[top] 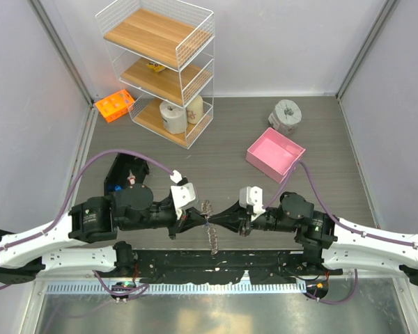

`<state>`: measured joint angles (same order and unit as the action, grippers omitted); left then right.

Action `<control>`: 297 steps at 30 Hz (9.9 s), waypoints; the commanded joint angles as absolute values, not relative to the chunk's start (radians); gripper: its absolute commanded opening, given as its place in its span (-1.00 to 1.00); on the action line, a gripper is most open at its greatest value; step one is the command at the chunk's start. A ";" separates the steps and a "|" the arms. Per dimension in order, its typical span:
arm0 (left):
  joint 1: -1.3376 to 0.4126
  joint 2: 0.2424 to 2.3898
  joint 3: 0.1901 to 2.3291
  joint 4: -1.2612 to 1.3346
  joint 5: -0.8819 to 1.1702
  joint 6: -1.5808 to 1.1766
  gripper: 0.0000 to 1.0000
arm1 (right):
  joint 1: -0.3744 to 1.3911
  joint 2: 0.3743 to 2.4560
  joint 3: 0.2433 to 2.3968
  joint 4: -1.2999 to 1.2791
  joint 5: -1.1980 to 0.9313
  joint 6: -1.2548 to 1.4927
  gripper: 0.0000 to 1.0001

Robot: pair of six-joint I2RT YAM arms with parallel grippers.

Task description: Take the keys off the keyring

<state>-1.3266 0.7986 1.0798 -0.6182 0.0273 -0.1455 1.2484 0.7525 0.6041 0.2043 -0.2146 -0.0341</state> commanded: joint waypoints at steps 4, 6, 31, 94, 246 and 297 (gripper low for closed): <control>-1.330 0.802 1.131 -0.572 0.045 -0.144 -1.00 | 1.255 0.723 0.661 0.235 -0.239 -0.051 -0.90; -1.328 0.805 1.135 -0.577 0.041 -0.149 -1.00 | 1.256 0.724 0.670 0.218 -0.235 -0.058 -0.90; -1.328 0.971 1.292 -0.841 0.069 -0.069 -1.00 | 1.325 0.894 0.989 -0.328 -0.204 -0.305 -0.90; -0.893 1.080 1.232 -0.773 0.732 -0.298 -1.00 | 1.620 0.595 0.718 -0.100 0.359 -0.560 -0.39; -0.899 1.071 1.351 -0.899 0.890 -0.049 -1.00 | 1.402 0.722 0.799 -0.111 -0.046 -0.365 -0.26; -0.923 1.022 1.374 -0.972 0.888 -0.003 -1.00 | 1.345 0.798 0.818 0.052 -0.241 -0.272 -0.47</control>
<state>-0.9211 1.0290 1.3224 -0.9741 0.8822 -0.0174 1.3460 0.8165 0.7666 -0.0219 -0.2150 -0.2844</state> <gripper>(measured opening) 0.054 0.257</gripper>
